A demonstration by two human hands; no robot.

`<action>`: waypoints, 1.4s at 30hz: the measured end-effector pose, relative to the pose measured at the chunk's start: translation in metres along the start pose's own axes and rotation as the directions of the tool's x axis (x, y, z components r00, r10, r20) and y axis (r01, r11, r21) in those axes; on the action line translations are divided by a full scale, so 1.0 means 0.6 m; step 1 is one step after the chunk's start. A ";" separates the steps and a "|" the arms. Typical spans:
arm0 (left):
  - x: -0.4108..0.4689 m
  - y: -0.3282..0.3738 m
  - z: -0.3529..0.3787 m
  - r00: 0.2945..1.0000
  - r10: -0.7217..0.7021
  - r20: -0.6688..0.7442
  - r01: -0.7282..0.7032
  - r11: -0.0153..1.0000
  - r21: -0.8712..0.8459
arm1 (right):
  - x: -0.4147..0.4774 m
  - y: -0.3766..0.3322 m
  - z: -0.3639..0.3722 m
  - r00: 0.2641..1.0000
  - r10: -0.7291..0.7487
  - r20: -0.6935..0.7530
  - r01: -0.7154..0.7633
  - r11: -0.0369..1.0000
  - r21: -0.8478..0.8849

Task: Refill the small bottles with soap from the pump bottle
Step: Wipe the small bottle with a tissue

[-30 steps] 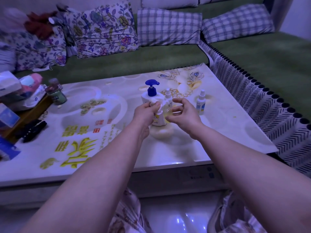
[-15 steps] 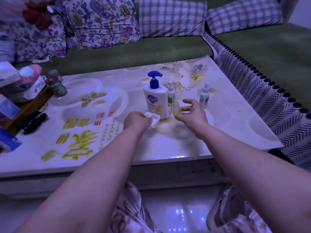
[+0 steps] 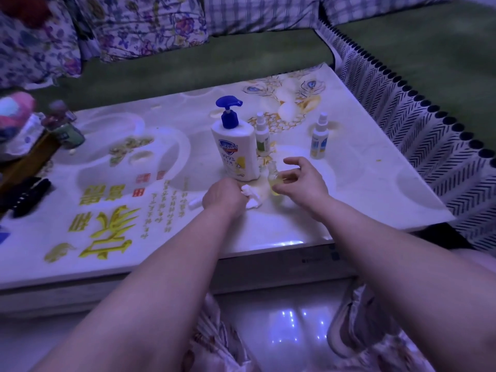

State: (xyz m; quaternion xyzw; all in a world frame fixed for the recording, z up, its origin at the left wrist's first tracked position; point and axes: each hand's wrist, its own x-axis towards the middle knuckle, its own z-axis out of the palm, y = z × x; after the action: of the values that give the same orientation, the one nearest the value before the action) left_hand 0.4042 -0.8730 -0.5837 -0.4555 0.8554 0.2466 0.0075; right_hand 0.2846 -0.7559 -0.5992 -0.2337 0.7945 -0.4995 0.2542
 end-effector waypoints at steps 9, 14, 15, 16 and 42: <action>-0.010 -0.066 -0.076 0.975 -0.177 -0.136 0.132 0.949 -0.288 | -0.018 -0.024 0.033 0.996 -0.054 0.069 0.048 0.995 0.087; -0.004 -0.134 -0.112 0.877 -0.328 -0.351 0.262 0.939 -0.223 | -0.027 -0.041 0.069 0.993 -0.068 0.101 0.062 0.996 0.064; -0.002 -0.145 -0.114 0.869 -0.348 -0.351 0.284 0.933 -0.221 | -0.027 -0.044 0.076 0.992 -0.072 0.107 0.066 0.996 0.055; 0.001 -0.155 -0.113 0.862 -0.365 -0.352 0.301 0.927 -0.224 | -0.027 -0.046 0.082 0.991 -0.073 0.114 0.067 0.996 0.051; -0.002 -0.123 -0.050 0.974 0.043 -0.221 0.036 0.940 0.340 | -0.037 -0.020 0.078 0.993 -0.094 0.075 0.093 0.996 0.018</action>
State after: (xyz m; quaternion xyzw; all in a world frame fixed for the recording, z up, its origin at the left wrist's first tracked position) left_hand 0.4688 -0.9192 -0.5875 -0.4707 0.8813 0.0411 -0.0111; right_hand 0.3331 -0.7783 -0.6018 -0.2876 0.7690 -0.5072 0.2622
